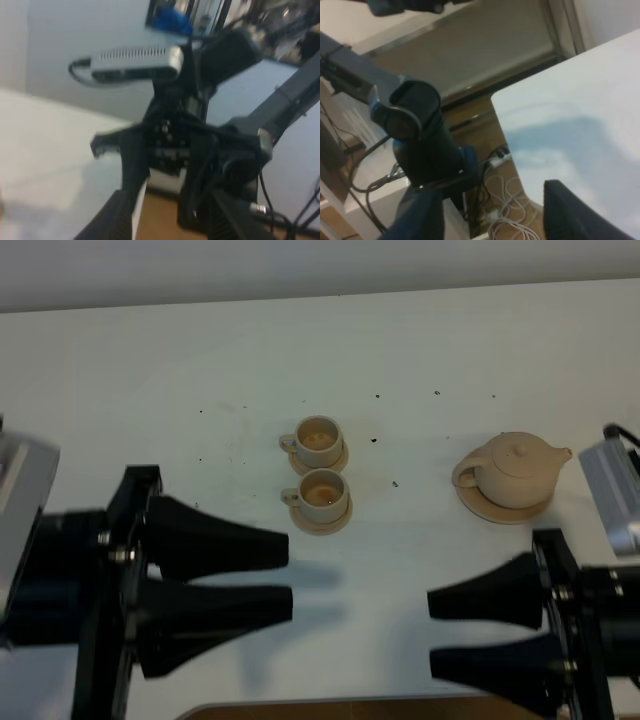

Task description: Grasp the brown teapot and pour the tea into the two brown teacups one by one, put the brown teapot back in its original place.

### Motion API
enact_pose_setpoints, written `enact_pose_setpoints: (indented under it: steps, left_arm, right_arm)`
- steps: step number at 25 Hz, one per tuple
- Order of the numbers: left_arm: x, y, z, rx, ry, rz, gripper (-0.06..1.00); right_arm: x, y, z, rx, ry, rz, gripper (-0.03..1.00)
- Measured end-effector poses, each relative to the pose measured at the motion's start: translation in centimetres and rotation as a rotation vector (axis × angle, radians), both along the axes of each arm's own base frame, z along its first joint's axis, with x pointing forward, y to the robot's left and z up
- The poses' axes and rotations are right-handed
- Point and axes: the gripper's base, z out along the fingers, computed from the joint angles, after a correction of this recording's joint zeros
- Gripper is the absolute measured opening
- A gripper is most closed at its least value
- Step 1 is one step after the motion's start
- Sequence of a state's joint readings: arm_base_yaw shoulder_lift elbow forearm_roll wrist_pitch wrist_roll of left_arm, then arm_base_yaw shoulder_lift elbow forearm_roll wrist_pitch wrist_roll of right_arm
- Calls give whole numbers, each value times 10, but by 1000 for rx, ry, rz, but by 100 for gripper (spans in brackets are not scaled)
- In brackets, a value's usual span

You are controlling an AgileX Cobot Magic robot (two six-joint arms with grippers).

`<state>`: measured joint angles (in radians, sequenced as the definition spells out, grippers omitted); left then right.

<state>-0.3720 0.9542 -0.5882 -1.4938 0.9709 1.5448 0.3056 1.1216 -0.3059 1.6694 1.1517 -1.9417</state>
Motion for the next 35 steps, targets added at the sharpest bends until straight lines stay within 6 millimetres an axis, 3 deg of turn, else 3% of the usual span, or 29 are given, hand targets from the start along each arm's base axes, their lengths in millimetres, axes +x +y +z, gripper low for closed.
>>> enact_pose_setpoints:
  steps: [5, 8, 13, 17, 20, 27, 32, 35]
  left_arm:
    - [8, 5, 34, 209, 144, 92, 37]
    - [10, 14, 42, 365, 257, 197, 37]
    - [1, 44, 29, 673, 409, 435, 37]
    - [-16, 70, 26, 799, 428, 628, 37]
    - [-32, 85, 19, 825, 383, 722, 37]
    - [-72, 104, -21, 811, 328, 764, 37]
    - [-78, 107, -42, 737, 265, 800, 37]
    - [-78, 107, -44, 729, 259, 807, 37]
  right_arm:
    - [16, 2, 12, -72, 17, -50, 44]
    - [22, 3, 19, -81, 27, -71, 44]
    - [30, 5, 33, -85, 19, -75, 44]
    - [37, 6, 44, -114, 14, -95, 44]
    - [42, 6, 53, -120, -4, -105, 44]
    - [45, 7, 60, -112, -22, -105, 44]
    - [44, 7, 60, -110, -21, -100, 44]
    - [44, 7, 60, -109, -20, -96, 44]
